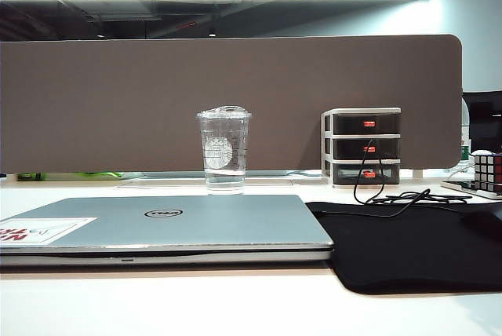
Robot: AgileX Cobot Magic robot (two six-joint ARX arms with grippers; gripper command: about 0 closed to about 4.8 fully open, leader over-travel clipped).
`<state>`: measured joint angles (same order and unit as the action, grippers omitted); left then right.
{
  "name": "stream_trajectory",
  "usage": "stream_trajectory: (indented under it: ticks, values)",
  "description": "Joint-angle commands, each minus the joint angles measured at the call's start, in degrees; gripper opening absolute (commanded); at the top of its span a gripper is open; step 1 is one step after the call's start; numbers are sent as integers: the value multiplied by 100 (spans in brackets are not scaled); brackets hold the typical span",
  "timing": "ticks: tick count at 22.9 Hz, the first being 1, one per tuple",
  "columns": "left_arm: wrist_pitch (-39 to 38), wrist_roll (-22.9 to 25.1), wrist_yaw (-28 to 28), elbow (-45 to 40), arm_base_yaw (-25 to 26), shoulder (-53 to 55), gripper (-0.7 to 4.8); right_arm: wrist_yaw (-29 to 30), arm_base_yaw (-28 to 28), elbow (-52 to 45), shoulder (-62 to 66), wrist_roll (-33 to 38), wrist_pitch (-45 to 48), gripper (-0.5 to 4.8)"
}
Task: Pick up the coffee cup and place it on the right side of the laptop.
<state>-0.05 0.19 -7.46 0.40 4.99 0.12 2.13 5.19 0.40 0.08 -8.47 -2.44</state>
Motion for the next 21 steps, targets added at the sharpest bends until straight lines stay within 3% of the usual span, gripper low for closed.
stream_trajectory:
  ticks: [1, 9, 14, 19, 21]
  values:
    - [57, -20, -179, 4, 4, 0, -5, -7, 2, -26, -11, -13, 96, -1]
    - [59, -98, -260, 4, 7, 0, -5, -2, 2, -26, -11, -9, 96, -1]
    - [68, -675, -1534, 4, 7, 2, -5, 927, 7, -26, -11, 463, 94, -1]
    - [70, -852, -2618, 4, 4, 2, -5, 2664, 7, -26, -11, 577, 92, -1]
    - [175, -1222, -2940, 4, 7, 0, -3, 2879, 7, -26, -11, 579, 90, -1]
